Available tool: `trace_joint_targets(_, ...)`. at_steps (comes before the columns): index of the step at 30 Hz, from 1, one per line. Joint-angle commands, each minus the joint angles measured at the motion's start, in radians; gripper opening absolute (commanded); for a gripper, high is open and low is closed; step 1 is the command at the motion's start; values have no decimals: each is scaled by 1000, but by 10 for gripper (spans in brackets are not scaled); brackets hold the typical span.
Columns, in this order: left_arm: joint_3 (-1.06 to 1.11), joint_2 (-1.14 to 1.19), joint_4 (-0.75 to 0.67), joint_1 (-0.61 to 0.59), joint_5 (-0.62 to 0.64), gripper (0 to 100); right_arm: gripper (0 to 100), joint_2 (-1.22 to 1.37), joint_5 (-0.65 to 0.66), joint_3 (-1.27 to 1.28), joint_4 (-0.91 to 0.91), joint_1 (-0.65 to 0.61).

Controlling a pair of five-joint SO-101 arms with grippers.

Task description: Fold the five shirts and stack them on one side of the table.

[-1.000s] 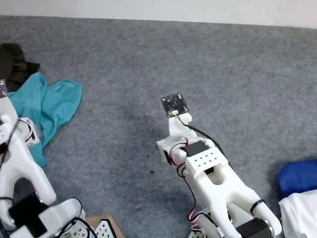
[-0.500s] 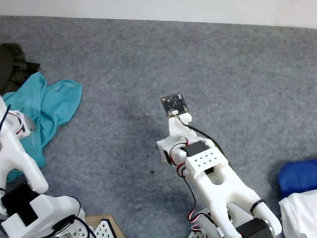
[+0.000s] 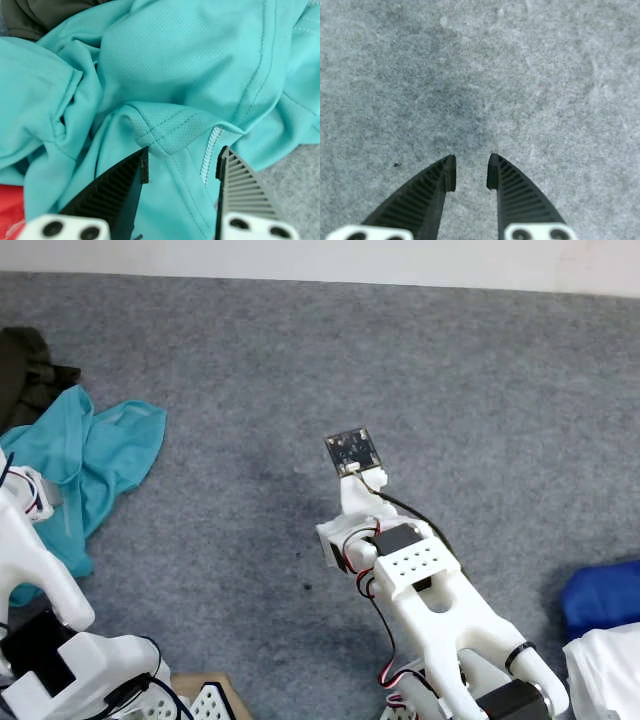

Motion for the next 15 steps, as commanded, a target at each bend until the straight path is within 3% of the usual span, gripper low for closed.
trace_joint_targets(1,-65,-7,-18,-25,-9,232,118,-27,0,-2,-16,13)
trace_joint_targets(15,-16,-4,-97,-25,-11,231,118,-27,0,-2,-16,12)
